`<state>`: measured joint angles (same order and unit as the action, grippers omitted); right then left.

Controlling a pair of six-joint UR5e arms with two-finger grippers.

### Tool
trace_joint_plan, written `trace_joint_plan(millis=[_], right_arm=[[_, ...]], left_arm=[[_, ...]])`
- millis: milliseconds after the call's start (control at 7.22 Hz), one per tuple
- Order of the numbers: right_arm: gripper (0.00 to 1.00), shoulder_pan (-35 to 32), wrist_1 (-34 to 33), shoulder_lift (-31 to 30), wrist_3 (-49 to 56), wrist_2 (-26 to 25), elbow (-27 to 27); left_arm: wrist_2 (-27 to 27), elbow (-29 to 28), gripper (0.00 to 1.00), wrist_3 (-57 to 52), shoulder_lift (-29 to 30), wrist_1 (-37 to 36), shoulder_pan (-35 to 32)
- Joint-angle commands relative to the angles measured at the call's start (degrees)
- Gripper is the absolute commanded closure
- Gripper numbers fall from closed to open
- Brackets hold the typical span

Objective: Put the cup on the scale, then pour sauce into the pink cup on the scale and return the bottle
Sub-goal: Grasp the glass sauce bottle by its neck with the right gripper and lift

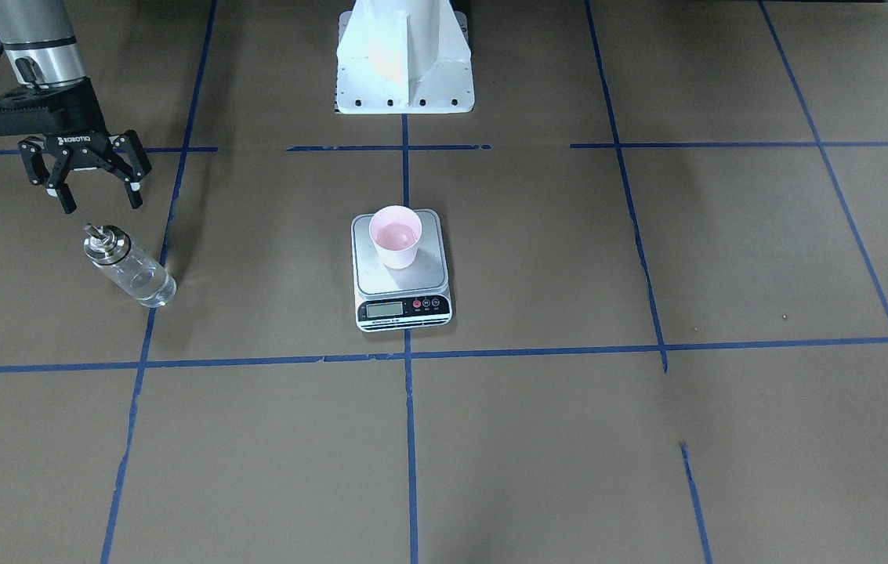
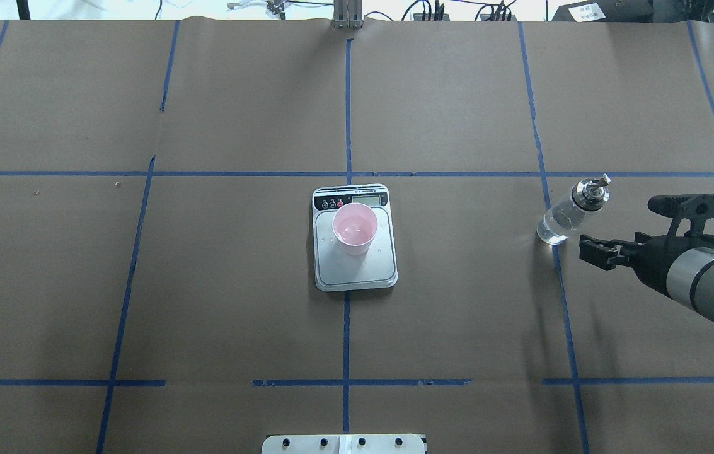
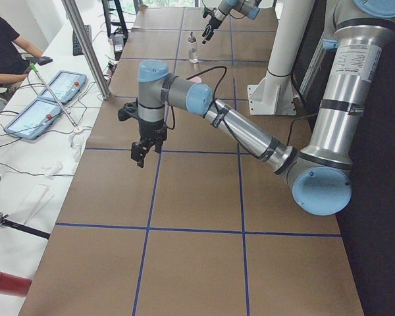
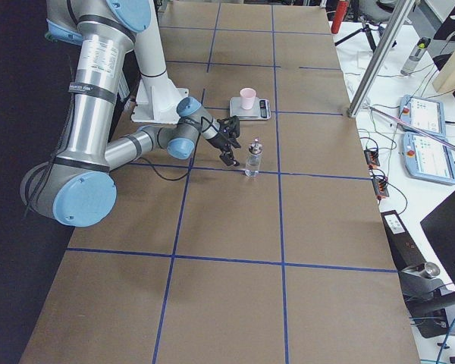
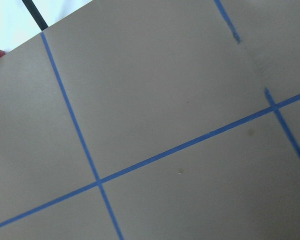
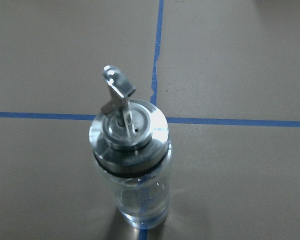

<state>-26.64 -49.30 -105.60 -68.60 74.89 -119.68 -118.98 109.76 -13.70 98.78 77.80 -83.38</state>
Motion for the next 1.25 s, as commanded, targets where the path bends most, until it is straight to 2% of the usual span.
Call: trace_joint_plan(millis=[0,139,831,1109], right_arm=[[0.00,1.5,6.6,0.5,-0.1,-5.1,4.7],[0.00,2.1,7.0,2.2,-0.1,-7.9,6.5],[0.00,2.5,6.2,4.3,-0.5,-9.1,7.4],[0.00,2.5,3.7,8.1,-0.6,-10.4,9.6]], left_arm=[[-0.1,-4.2,0.00,-1.2,-7.1,14.3,-2.3],[-0.1,-5.4,0.00,-1.2,-7.1,15.3,-2.4],[-0.1,-5.5,0.00,-0.8,-7.1,15.3,-2.4],[-0.1,-5.5,0.00,-0.7,-7.1,15.3,-2.4]])
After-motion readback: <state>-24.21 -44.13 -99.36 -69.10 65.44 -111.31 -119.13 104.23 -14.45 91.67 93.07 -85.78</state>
